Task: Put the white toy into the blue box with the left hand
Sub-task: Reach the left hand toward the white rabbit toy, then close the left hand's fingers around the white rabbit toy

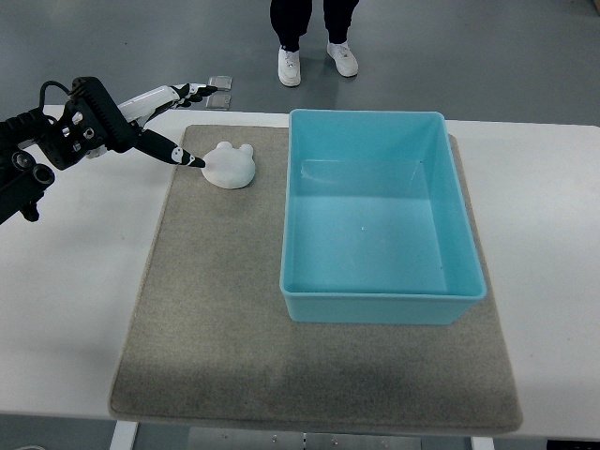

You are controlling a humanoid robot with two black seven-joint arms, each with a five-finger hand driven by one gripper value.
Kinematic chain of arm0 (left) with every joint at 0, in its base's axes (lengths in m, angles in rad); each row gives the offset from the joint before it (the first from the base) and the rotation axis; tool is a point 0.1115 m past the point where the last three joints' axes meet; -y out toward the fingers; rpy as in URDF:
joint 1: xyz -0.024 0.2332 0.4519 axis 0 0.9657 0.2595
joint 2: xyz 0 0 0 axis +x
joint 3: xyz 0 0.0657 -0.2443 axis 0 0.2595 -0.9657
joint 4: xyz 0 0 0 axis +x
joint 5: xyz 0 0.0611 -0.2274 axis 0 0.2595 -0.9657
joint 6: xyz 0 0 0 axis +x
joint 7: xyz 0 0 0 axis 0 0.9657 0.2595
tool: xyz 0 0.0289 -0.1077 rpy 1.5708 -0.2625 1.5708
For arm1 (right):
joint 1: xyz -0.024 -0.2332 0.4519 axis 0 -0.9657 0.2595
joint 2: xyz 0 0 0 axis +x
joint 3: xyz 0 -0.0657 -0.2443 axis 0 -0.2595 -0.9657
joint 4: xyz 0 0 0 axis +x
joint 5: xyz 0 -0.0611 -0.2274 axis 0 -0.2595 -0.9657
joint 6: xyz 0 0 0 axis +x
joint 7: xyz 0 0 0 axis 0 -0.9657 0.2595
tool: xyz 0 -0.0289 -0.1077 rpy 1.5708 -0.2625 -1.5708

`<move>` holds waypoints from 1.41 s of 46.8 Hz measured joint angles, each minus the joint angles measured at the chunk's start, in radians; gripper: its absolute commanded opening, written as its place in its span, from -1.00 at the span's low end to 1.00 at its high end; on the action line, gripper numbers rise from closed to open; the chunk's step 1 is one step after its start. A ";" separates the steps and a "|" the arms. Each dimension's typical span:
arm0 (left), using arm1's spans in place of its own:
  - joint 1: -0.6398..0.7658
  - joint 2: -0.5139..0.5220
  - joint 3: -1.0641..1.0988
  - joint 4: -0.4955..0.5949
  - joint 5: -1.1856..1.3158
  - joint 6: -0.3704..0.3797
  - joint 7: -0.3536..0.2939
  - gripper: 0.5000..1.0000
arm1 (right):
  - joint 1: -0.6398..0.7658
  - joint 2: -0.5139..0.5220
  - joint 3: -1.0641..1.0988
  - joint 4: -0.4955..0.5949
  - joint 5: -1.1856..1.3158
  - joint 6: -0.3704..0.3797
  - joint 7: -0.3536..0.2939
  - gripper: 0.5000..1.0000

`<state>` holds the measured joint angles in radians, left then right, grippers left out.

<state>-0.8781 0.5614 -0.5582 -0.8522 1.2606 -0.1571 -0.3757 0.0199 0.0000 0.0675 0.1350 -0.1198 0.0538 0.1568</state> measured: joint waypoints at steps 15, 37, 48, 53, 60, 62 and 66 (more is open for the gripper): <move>-0.005 -0.034 0.029 -0.025 0.149 0.041 -0.002 0.88 | 0.000 0.000 0.000 0.000 0.000 0.000 0.000 0.74; -0.033 -0.091 0.158 0.001 0.186 0.148 0.000 0.61 | 0.000 0.000 0.000 0.000 0.000 0.000 0.000 0.74; -0.035 -0.102 0.161 0.033 0.265 0.187 0.001 0.47 | 0.000 0.000 0.000 0.000 0.000 0.000 0.000 0.74; -0.035 -0.107 0.163 0.035 0.270 0.193 0.001 0.42 | 0.000 0.000 0.000 0.000 0.000 0.000 0.000 0.74; -0.036 -0.104 0.178 0.035 0.277 0.194 0.001 0.32 | 0.000 0.000 0.000 0.000 0.000 0.001 0.000 0.74; -0.039 -0.103 0.179 0.035 0.289 0.195 0.001 0.30 | 0.000 0.000 0.000 0.000 0.000 0.001 0.000 0.74; -0.041 -0.103 0.181 0.035 0.316 0.206 0.001 0.27 | 0.000 0.000 0.000 0.000 0.000 0.000 0.000 0.74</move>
<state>-0.9187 0.4586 -0.3777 -0.8172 1.5767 0.0493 -0.3743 0.0202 0.0000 0.0675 0.1350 -0.1199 0.0539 0.1571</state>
